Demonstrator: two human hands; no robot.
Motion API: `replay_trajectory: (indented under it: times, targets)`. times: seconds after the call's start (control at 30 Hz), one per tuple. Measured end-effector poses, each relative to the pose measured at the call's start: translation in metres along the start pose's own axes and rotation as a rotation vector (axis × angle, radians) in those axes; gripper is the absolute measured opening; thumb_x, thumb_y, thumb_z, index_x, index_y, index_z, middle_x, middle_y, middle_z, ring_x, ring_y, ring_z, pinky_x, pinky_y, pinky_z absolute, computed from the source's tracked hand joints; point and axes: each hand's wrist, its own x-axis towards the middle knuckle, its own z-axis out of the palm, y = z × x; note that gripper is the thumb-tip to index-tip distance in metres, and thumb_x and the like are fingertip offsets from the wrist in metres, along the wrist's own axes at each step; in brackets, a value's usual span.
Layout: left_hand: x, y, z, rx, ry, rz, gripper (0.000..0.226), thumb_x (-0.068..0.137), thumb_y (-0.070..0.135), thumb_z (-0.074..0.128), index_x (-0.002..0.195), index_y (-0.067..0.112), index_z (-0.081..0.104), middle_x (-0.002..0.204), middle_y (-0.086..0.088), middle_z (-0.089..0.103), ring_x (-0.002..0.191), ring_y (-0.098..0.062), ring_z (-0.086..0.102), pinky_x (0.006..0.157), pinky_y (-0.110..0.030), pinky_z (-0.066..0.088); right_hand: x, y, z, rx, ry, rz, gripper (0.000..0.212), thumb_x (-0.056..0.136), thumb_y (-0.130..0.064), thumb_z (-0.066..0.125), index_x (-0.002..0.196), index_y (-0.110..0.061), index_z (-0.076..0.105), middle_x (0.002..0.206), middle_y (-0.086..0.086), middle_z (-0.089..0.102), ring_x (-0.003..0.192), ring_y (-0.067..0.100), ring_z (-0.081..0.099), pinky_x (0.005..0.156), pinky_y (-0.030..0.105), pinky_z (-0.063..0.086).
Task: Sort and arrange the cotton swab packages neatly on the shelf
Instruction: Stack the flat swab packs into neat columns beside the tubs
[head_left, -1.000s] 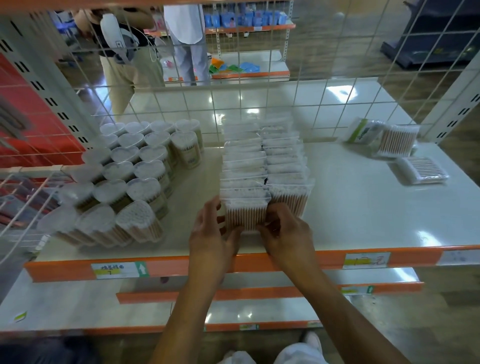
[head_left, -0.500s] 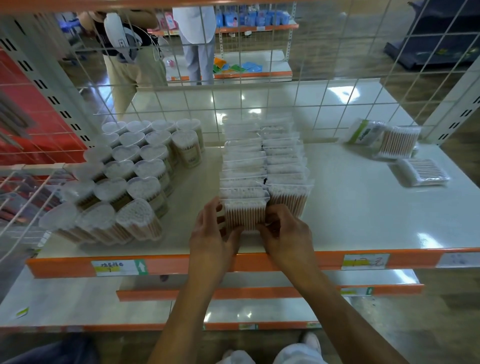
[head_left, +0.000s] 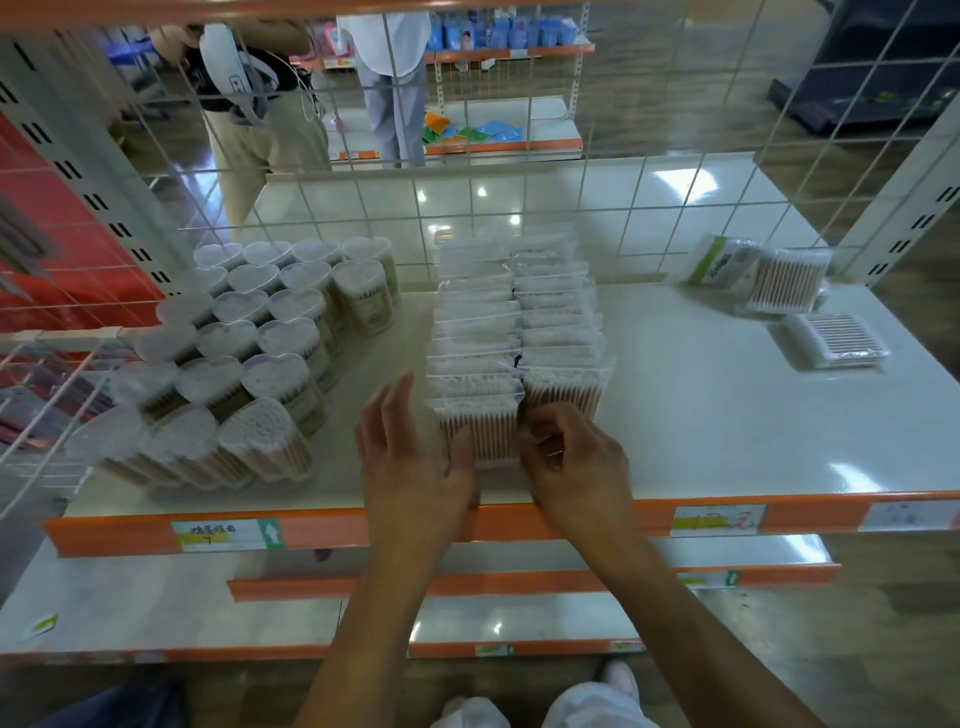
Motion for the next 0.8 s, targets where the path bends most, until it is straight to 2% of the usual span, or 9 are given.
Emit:
replay_trajectory:
  times: [0.07,0.23,0.37,0.43,0.57,0.67,0.73,0.8]
  targets:
    - [0.002,0.007,0.000,-0.006,0.060,0.051,0.060,0.082,0.039,0.053,0.132,0.008,0.039,0.132,-0.016,0.045,0.123,-0.026,0.037,0.101,-0.025,0.028,0.001,0.001,-0.005,0.001,0.034,-0.001,0.014,0.084,-0.031,0.066,0.091,-0.019,0.061,0.083,-0.009,0.064,0.071,0.006,0.060,0.065,0.031,0.054]
    - [0.003,0.037,0.010,-0.044,0.088,0.154,0.050,0.084,0.030,0.055,0.129,0.012,0.042,0.133,-0.014,0.046,0.122,-0.024,0.037,0.102,-0.004,0.016,0.006,0.009,-0.023,0.004,0.092,-0.011,0.011,0.083,-0.027,0.067,0.089,-0.019,0.062,0.084,-0.007,0.064,0.071,0.006,0.060,0.063,0.034,0.054]
    - [0.002,0.065,0.028,-0.058,0.063,0.250,0.043,0.086,0.028,0.052,0.127,0.016,0.043,0.133,-0.010,0.046,0.127,-0.021,0.038,0.106,-0.014,0.023,0.010,0.018,-0.040,-0.042,0.113,-0.012,0.013,0.083,-0.025,0.067,0.092,-0.017,0.063,0.089,-0.005,0.065,0.076,0.005,0.057,0.066,0.030,0.054]
    - [0.001,0.079,0.039,-0.062,0.054,0.318,0.041,0.088,0.024,0.057,0.125,0.015,0.045,0.132,-0.007,0.045,0.128,-0.020,0.037,0.109,-0.014,0.022,0.013,0.023,-0.049,-0.059,0.124,-0.001,0.013,0.084,-0.028,0.067,0.092,-0.018,0.063,0.090,-0.007,0.065,0.079,0.005,0.057,0.068,0.028,0.052]
    - [-0.002,0.105,0.063,-0.029,-0.033,0.375,0.054,0.081,0.010,0.068,0.128,0.018,0.042,0.136,-0.004,0.046,0.132,-0.020,0.035,0.107,-0.029,0.032,0.017,0.037,-0.066,-0.098,0.149,0.007,0.016,0.083,-0.027,0.066,0.096,-0.017,0.063,0.097,-0.004,0.067,0.089,0.014,0.061,0.071,0.032,0.054]
    - [-0.002,0.124,0.079,-0.007,-0.078,0.384,0.060,0.080,0.007,0.070,0.130,0.021,0.040,0.137,-0.006,0.048,0.134,-0.019,0.031,0.102,-0.031,0.030,0.020,0.048,-0.079,-0.126,0.179,-0.011,0.017,0.081,-0.019,0.068,0.096,-0.016,0.064,0.098,-0.002,0.067,0.093,0.018,0.061,0.069,0.034,0.054]
    - [-0.001,0.133,0.092,0.005,-0.108,0.396,0.064,0.078,0.003,0.072,0.130,0.021,0.040,0.138,-0.006,0.048,0.134,-0.018,0.028,0.101,-0.032,0.030,0.023,0.057,-0.089,-0.166,0.187,-0.012,0.017,0.080,-0.017,0.069,0.096,-0.015,0.065,0.098,-0.001,0.067,0.093,0.019,0.060,0.067,0.027,0.048]
    - [-0.001,0.141,0.105,0.023,-0.141,0.398,0.068,0.077,0.000,0.072,0.132,0.022,0.038,0.139,-0.006,0.047,0.135,-0.019,0.027,0.100,-0.036,0.037,0.027,0.065,-0.098,-0.206,0.180,0.006,0.017,0.081,-0.017,0.067,0.097,-0.016,0.065,0.100,-0.002,0.067,0.096,0.019,0.058,0.068,0.023,0.039]
